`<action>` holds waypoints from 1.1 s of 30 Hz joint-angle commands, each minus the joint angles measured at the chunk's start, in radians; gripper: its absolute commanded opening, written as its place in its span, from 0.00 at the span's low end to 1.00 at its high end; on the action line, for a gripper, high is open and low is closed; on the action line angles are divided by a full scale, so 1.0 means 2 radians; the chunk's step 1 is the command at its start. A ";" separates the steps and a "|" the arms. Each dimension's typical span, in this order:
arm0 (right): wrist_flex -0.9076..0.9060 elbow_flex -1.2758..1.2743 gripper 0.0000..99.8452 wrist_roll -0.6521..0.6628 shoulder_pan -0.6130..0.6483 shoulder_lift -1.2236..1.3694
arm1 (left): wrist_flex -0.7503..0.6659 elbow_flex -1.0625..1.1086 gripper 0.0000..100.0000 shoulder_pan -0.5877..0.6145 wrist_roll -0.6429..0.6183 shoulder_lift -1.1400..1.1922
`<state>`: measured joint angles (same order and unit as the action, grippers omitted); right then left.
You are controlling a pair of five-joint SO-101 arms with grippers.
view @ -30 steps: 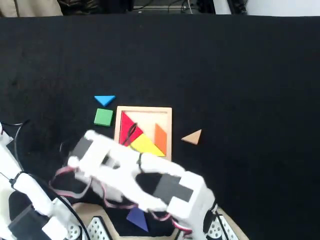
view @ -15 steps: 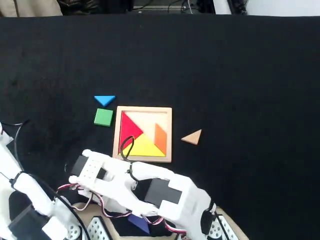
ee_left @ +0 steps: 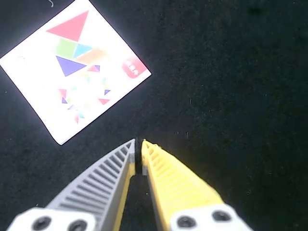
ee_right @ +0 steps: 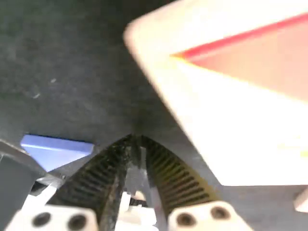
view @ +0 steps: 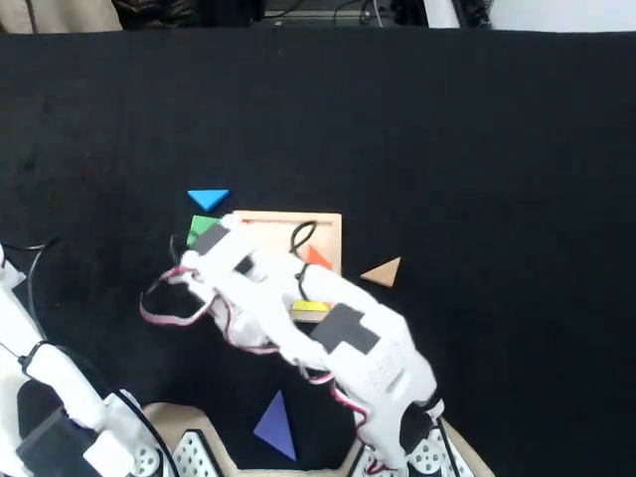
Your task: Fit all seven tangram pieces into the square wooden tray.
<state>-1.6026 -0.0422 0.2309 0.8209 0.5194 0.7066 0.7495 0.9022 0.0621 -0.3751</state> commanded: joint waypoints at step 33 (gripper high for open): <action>-0.015 -0.028 0.01 -0.031 0.080 -0.023 | -0.003 -0.031 0.04 -0.002 -0.006 -0.014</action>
<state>-1.6456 -0.1864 0.1665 1.1017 0.4703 0.7066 0.7495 0.9022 0.0621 -0.3751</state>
